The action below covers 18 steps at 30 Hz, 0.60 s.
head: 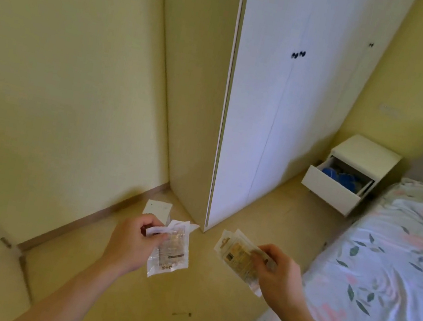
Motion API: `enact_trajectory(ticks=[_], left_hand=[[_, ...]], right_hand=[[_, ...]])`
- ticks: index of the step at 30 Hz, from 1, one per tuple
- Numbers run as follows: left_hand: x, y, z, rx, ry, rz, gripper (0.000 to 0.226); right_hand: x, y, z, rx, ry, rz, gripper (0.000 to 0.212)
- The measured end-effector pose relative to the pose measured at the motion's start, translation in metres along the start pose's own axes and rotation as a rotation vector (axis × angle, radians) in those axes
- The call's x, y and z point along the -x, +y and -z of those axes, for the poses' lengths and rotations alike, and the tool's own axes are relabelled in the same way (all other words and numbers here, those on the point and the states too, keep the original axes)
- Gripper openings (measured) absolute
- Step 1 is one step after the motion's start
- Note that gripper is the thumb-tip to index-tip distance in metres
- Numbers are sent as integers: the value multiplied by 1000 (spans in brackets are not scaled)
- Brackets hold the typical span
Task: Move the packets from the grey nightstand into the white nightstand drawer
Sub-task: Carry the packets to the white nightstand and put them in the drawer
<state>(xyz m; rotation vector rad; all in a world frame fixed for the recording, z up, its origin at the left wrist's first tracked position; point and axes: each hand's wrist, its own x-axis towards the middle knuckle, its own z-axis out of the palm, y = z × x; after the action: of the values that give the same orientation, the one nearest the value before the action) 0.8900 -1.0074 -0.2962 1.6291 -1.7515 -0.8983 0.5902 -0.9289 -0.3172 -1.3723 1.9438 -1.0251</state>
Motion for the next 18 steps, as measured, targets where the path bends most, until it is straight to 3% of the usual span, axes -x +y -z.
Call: enact_trajectory(ticks=[12, 18], left_hand=[[-214, 57, -37, -51, -88, -101, 12], [-307, 111, -108, -29, -294, -182, 16]], right_hand=[[-174, 4, 5, -134, 119, -87, 10], [-238, 28, 54, -180, 313, -141, 12]])
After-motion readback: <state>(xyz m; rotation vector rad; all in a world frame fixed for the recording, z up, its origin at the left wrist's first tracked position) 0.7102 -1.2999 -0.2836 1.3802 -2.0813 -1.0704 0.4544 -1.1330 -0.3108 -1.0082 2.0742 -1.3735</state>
